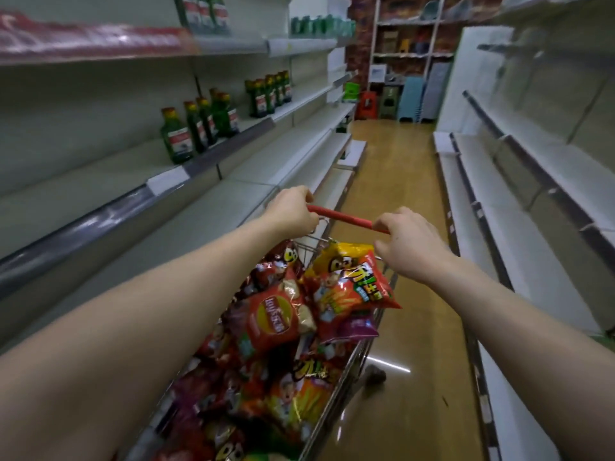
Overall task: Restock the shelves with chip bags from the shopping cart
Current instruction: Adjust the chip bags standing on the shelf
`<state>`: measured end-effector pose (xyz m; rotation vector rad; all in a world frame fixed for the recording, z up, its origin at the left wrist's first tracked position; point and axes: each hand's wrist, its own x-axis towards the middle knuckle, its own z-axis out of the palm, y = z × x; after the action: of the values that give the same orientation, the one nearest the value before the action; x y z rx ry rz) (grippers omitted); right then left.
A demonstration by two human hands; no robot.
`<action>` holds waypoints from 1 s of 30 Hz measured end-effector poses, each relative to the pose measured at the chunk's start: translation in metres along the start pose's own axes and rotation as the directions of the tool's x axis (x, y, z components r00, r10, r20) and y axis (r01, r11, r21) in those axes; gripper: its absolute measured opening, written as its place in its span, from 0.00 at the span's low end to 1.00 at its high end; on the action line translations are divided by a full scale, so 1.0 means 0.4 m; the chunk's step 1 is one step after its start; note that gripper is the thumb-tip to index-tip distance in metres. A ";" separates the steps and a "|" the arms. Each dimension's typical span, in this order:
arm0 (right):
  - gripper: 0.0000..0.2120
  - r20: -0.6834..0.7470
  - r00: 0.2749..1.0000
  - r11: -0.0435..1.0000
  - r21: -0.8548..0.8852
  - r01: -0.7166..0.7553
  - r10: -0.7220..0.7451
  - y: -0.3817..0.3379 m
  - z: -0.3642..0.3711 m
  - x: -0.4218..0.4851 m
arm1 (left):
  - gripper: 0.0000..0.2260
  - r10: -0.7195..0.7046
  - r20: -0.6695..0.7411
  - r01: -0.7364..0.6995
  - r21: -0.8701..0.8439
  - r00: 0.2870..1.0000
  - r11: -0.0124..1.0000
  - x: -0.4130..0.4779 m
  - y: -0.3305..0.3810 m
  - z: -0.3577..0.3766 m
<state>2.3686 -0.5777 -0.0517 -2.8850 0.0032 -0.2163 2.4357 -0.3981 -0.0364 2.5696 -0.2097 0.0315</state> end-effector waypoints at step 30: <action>0.11 0.528 0.826 0.453 0.698 -0.554 0.198 0.192 0.420 0.207 | 0.39 -0.160 0.397 0.256 -0.201 0.904 0.946 0.085 -0.228 0.386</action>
<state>2.4763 -0.6125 -0.2193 -1.8135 0.3879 0.3569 2.4803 -0.4095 -0.2129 2.3093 -0.0696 -0.5414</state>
